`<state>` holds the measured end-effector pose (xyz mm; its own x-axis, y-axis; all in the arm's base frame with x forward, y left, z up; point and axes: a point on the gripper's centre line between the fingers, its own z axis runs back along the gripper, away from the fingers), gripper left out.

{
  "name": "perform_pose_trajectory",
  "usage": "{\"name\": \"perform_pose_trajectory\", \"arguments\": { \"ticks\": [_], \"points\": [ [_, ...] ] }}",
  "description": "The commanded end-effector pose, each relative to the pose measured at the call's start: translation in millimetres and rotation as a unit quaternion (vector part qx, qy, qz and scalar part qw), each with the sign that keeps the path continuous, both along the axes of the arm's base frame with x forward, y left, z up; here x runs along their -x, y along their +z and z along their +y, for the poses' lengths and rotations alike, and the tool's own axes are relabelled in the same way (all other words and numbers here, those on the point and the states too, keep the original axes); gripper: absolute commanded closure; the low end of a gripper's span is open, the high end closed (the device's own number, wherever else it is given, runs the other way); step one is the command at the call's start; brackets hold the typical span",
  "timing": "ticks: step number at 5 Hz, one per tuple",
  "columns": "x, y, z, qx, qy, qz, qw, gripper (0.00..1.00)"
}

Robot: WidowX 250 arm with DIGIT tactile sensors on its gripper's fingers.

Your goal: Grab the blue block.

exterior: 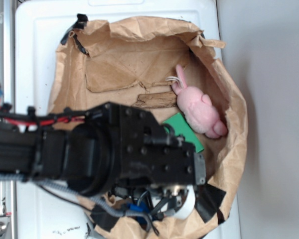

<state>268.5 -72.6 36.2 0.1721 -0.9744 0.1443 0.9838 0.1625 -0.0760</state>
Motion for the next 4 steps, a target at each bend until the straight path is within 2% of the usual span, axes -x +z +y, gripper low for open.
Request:
{"name": "perform_pose_trajectory", "arguments": {
  "ticks": [1,3,4],
  "points": [
    [7,23,-3,0.013,-0.022,-0.042,0.999,0.0],
    [14,-1,-16,-0.009,-0.023,-0.05,0.998,0.0],
    [20,0,-16,-0.008,0.005,-0.049,0.999,1.0]
  ]
}}
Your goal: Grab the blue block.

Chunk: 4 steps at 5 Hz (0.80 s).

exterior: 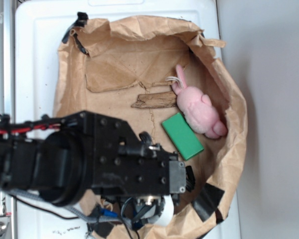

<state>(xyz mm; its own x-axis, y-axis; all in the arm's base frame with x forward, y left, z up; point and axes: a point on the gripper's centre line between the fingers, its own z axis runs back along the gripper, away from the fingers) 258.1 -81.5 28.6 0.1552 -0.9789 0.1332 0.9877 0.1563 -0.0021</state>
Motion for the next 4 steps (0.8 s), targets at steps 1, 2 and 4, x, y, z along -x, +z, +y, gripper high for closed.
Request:
{"name": "perform_pose_trajectory", "arguments": {
  "ticks": [1,2,4],
  "points": [
    [13,9,-7,-0.005,0.027,-0.009,1.0,1.0],
    [18,13,-6,-0.009,0.075,-0.007,0.997,1.0],
    [-35,77,53,0.002,0.19,-0.027,0.981,1.0]
  ]
}}
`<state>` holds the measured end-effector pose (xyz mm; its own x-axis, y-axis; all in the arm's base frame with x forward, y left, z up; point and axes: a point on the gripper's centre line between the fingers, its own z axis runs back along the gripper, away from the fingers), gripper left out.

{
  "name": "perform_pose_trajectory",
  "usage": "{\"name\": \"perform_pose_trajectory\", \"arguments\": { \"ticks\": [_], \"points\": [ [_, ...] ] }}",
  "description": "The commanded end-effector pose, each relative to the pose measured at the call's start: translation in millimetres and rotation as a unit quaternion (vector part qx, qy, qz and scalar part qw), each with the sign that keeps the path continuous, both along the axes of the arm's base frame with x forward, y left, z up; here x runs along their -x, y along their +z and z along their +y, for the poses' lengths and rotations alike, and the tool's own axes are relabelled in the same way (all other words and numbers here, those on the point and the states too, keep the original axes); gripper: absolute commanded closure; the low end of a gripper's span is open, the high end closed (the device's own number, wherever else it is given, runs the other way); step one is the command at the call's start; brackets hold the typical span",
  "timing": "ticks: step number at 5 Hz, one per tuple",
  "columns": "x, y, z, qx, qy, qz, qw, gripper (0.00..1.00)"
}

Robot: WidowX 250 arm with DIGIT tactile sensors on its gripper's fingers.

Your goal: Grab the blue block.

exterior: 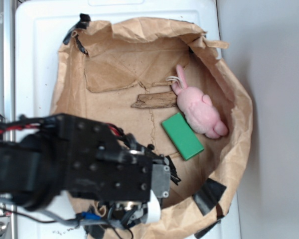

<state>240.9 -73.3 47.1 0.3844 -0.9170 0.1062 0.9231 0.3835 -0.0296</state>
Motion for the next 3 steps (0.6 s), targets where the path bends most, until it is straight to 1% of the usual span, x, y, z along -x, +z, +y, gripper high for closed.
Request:
{"name": "perform_pose_trajectory", "arguments": {
  "ticks": [1,2,3],
  "points": [
    [-58,93,78,-0.004,0.154,-0.042,0.987,1.0],
    [-55,124,103,0.016,0.218,-0.022,0.976,1.0],
    [-34,145,113,0.041,0.175,-0.031,0.983,1.0]
  ]
}}
